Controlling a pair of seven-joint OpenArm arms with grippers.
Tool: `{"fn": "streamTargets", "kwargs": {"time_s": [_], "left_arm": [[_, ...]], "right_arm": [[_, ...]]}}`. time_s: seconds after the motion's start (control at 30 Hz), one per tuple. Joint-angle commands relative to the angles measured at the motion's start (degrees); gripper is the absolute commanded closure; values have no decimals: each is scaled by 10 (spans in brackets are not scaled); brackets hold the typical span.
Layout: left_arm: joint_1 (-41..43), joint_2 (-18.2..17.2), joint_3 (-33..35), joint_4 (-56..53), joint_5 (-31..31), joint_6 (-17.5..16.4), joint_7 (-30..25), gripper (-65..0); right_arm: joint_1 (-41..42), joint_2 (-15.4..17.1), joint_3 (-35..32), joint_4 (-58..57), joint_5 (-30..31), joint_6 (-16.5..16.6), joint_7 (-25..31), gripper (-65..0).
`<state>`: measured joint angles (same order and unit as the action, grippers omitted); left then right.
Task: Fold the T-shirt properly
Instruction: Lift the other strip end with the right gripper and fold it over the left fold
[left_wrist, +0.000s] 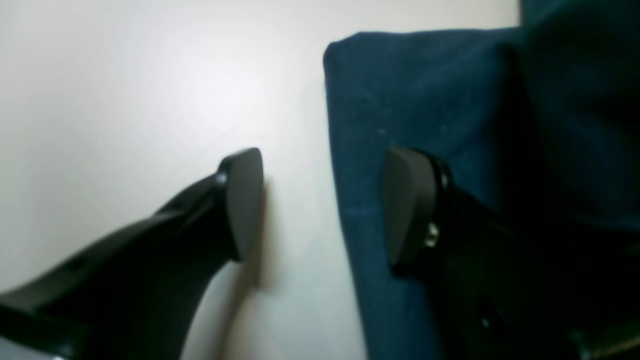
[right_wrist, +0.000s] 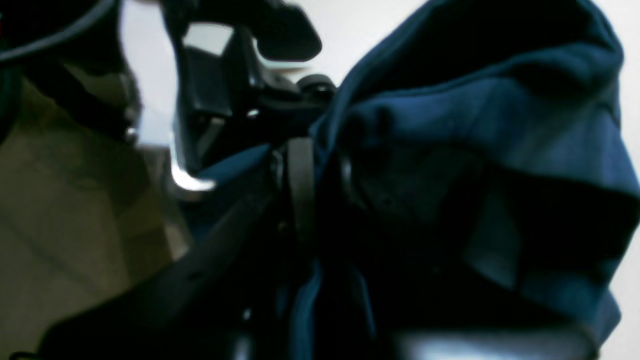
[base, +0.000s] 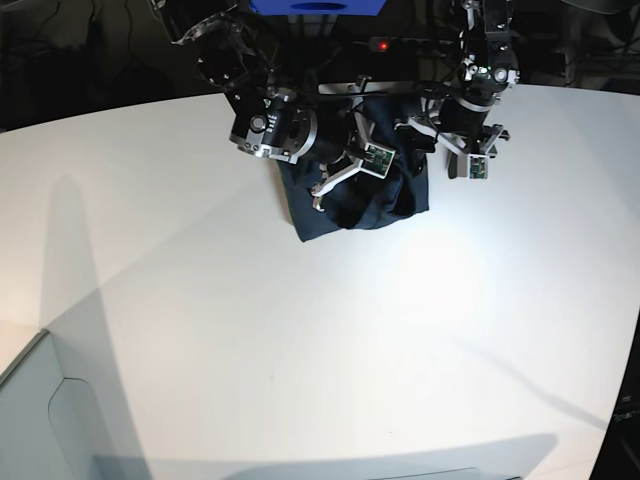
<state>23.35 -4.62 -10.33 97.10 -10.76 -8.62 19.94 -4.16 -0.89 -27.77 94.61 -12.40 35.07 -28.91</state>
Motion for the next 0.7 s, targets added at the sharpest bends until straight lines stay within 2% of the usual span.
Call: {"fn": "streamTargets", "kwargs": {"time_s": [0.0,0.27,0.33,0.5,0.6,0.67], "left_arm": [[3,-3,-4,16,-4,1,-11,-364],[24,0,-59,86,-4,1,-10,-365],[37,-1,-84,97,-7,1,-10,-365],[53,1,-164,120,-9,-1,-10,-365],[57,2,-214,131,-10,-1,-10,-365],[57,2,-247,131,-10,-3,-10,-365]], "right_arm": [[9,-7,0,7,9,-9,17,-3],[15,-4,6,5,9,-9,13,-13],[13,-4,6,5,9,-9,12,-65],[-3,6,6,21,9,-8,16,-301],[-22,25,14,84,11,-8,17,-375],[-41,33,42,130,12,-8,17,-390]]}}
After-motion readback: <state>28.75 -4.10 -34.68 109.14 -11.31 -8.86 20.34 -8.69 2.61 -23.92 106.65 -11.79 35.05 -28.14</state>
